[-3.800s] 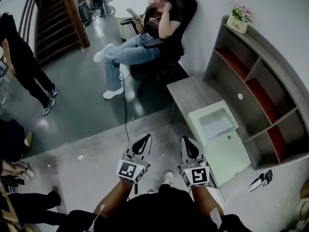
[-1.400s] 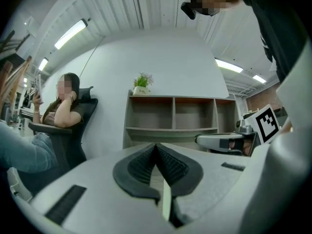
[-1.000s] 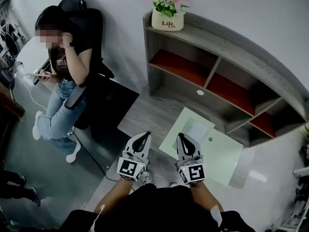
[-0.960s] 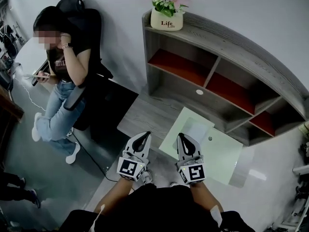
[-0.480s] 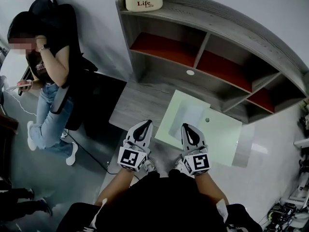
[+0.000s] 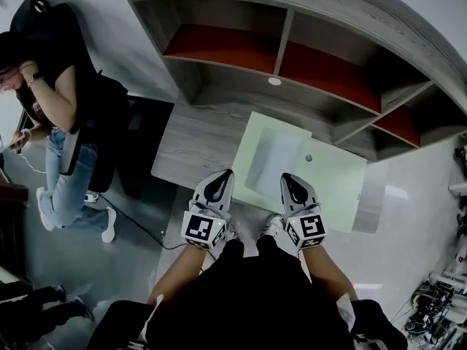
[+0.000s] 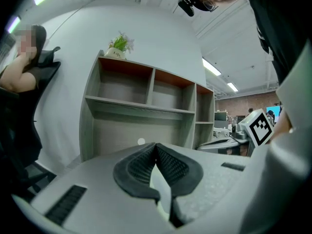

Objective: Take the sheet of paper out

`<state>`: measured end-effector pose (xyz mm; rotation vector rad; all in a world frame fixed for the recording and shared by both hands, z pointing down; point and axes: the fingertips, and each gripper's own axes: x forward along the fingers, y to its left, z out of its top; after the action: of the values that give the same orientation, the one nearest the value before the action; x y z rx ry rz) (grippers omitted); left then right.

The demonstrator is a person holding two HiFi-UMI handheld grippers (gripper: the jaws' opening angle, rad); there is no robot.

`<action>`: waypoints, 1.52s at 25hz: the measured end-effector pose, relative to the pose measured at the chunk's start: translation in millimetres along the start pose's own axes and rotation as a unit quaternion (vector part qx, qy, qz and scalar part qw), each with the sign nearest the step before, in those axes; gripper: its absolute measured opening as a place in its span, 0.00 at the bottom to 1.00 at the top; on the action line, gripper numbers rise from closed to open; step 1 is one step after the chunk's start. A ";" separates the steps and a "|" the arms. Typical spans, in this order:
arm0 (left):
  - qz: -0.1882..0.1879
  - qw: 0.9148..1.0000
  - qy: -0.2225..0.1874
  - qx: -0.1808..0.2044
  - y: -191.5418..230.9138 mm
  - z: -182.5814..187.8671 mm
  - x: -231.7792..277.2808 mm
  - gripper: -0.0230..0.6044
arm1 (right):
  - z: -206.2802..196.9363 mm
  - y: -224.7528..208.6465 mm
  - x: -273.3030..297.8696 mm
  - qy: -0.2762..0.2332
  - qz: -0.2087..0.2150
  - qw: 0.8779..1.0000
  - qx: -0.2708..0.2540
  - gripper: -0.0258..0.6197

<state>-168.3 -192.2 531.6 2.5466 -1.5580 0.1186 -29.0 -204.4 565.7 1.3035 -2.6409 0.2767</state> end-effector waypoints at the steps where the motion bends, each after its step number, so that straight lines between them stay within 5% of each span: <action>1: -0.002 1.000 0.004 0.000 -2.2 -4.2 2.4 0.05 | -10.7 -6.4 -1.6 0.015 -0.003 1.000 0.006 0.07; 10: -0.007 0.999 0.043 0.010 0.6 -33.9 11.9 0.05 | -109.5 -55.2 -9.5 0.147 -0.041 0.983 0.098 0.07; 17: -0.007 0.998 0.068 0.008 0.4 -49.1 13.3 0.05 | -149.8 -66.6 -3.5 0.219 -0.024 0.964 0.150 0.08; 23: -0.009 0.997 0.075 0.007 -3.1 -54.6 18.7 0.05 | -167.6 -72.0 8.3 0.254 -0.008 0.950 0.181 0.08; 31: -0.008 0.997 0.075 0.005 -1.9 -54.4 24.4 0.05 | -187.6 -69.4 23.5 0.283 0.011 0.927 0.245 0.25; 38: -0.003 0.997 0.082 0.003 1.4 -58.6 21.7 0.05 | -191.7 -67.5 35.0 0.293 0.010 0.920 0.261 0.28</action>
<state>-158.9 -201.8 592.6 2.4757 -1.4897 0.3233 19.5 -224.3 765.2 1.0764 -2.1230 1.2308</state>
